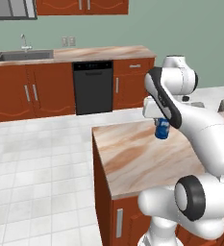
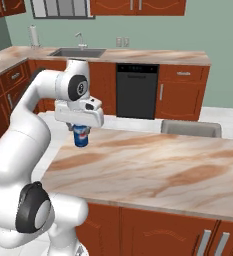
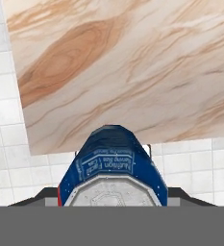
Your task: Four empty soda cans are scattered around the kitchen. Gather all the cans and cluster them next to the stove for recycling.
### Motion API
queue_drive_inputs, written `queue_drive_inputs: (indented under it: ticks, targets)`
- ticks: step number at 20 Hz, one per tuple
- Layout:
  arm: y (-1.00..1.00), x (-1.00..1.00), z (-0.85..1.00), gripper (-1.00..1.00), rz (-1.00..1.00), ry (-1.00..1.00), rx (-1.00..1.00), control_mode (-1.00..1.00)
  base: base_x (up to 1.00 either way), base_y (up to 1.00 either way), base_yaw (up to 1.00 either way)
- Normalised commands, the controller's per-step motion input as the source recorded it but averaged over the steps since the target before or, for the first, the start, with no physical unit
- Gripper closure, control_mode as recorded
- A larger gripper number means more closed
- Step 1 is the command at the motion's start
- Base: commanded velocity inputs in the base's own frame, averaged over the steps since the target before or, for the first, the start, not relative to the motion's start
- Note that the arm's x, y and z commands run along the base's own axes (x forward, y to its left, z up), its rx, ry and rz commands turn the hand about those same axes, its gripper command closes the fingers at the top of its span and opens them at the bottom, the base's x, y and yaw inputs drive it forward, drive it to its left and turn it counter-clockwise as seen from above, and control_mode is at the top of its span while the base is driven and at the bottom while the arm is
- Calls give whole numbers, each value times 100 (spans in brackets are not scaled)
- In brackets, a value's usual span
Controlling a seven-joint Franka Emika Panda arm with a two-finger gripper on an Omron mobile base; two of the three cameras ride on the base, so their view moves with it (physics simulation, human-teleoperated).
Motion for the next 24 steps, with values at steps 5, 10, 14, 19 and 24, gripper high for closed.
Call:
queue_drive_inputs:
  ticks: [5, 10, 14, 19, 24]
  targets:
    - [0, 0, 0, 100, 0, 0, 0, 100, -31, -81, -13]
    - [0, 0, 0, 100, 0, 0, 0, 100, -18, -92, -31]
    - [0, 0, 0, 100, 0, 0, 0, 100, 0, -46, -72]
    - [0, 0, 0, 100, 0, 0, 0, 100, 0, -37, -82]
    - [0, 0, 0, 100, 0, 0, 0, 100, -1, -36, -84]
